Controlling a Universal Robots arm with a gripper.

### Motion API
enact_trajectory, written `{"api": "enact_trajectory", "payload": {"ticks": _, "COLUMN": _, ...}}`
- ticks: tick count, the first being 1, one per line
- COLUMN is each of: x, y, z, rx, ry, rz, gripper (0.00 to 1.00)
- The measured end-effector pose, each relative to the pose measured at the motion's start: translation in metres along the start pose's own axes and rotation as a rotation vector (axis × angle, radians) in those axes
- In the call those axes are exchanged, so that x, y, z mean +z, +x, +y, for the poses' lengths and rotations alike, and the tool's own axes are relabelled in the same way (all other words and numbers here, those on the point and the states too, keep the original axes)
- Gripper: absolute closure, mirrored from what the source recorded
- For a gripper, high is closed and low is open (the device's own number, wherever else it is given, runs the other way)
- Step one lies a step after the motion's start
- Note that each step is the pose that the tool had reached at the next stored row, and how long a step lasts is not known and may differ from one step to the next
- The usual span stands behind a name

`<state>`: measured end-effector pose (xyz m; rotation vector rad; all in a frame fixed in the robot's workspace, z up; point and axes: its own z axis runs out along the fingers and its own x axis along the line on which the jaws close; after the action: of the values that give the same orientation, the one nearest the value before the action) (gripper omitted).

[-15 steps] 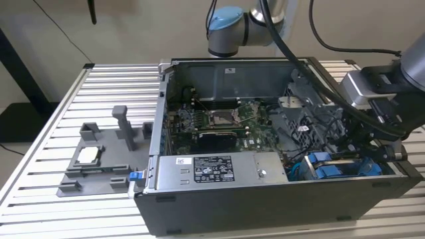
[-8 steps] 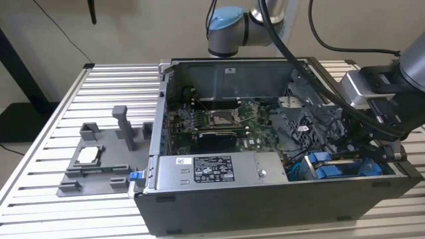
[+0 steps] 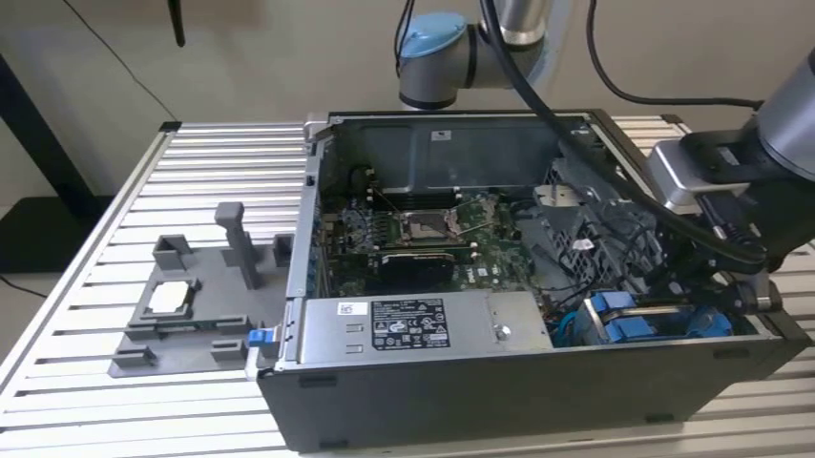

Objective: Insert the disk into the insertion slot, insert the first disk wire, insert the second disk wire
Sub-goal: 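Insert the second disk wire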

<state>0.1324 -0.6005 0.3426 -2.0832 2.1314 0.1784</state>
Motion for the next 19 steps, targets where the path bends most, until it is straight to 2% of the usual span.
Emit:
{"api": "enact_trajectory", "payload": {"ticks": 4, "x": -0.0002, "y": 0.0001, "z": 0.0028, "rx": 0.002, "ry": 0.0037, "rz": -0.0001, "gripper": 0.84}}
{"api": "enact_trajectory", "payload": {"ticks": 6, "x": -0.0004, "y": 0.0002, "z": 0.0062, "rx": 0.002, "ry": 0.0113, "rz": -0.0001, "gripper": 0.84}}
{"api": "enact_trajectory", "payload": {"ticks": 12, "x": -0.0004, "y": 0.0002, "z": 0.0099, "rx": 0.000, "ry": 0.0451, "rz": -0.0007, "gripper": 0.84}}
{"api": "enact_trajectory", "payload": {"ticks": 13, "x": -0.0002, "y": 0.0000, "z": 0.0116, "rx": 0.001, "ry": 0.0532, "rz": 0.0006, "gripper": 0.84}}
{"api": "enact_trajectory", "payload": {"ticks": 14, "x": 0.0001, "y": -0.0003, "z": 0.0124, "rx": 0.001, "ry": 0.0576, "rz": 0.0005, "gripper": 0.84}}
{"api": "enact_trajectory", "payload": {"ticks": 15, "x": 0.0005, "y": -0.0006, "z": 0.0136, "rx": 0.001, "ry": 0.0662, "rz": 0.0005, "gripper": 0.84}}
{"api": "enact_trajectory", "payload": {"ticks": 19, "x": 0.0014, "y": -0.0009, "z": 0.0159, "rx": 0.001, "ry": 0.0860, "rz": 0.0003, "gripper": 0.84}}
